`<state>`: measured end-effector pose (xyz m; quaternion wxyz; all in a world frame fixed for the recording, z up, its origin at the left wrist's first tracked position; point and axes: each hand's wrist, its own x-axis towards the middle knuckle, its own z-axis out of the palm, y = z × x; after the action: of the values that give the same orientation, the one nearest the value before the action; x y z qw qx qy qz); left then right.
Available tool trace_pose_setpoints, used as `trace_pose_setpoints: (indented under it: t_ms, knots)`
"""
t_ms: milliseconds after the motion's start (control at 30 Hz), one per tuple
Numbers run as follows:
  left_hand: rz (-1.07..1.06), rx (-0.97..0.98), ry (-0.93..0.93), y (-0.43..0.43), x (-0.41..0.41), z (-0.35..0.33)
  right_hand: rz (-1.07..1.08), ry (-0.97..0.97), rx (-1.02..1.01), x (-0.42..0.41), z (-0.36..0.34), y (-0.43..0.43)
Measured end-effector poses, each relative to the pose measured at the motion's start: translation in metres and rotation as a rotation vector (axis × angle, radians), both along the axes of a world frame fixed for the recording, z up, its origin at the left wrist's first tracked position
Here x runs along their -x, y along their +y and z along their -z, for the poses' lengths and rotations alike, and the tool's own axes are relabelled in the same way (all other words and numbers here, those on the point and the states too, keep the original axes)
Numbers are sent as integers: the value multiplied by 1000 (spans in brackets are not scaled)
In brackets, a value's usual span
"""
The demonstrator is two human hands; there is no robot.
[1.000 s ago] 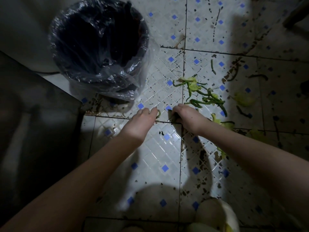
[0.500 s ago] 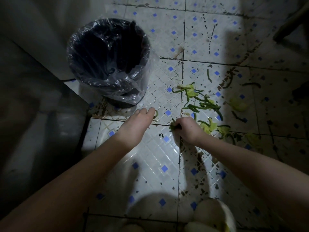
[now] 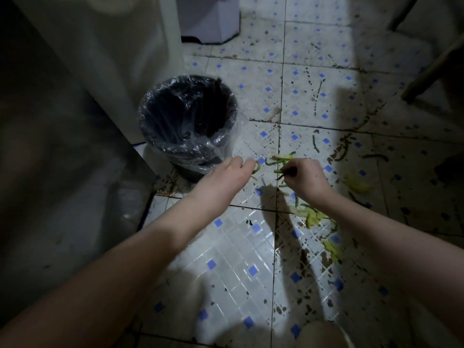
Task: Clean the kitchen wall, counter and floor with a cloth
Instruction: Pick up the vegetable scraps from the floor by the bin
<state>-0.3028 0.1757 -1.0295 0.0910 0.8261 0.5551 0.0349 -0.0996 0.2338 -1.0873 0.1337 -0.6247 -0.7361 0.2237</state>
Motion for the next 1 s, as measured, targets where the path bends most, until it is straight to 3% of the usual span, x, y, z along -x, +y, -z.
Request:
trace_pose_setpoints:
  t_ms: [267, 533, 800, 1000]
  knots:
    - [-55, -225, 92, 31, 27, -54, -60, 43, -132, 25, -63, 25]
    - [-264, -208, 226, 56, 73, -78, -182, 86, -261, 81, -113, 54]
    - [-365, -145, 321, 66, 90, -76, -254, 171, -254, 128, -117, 63]
    - [-439, -149, 323, 45, 97, -71, -403, -18, -241, 147, -103, 66]
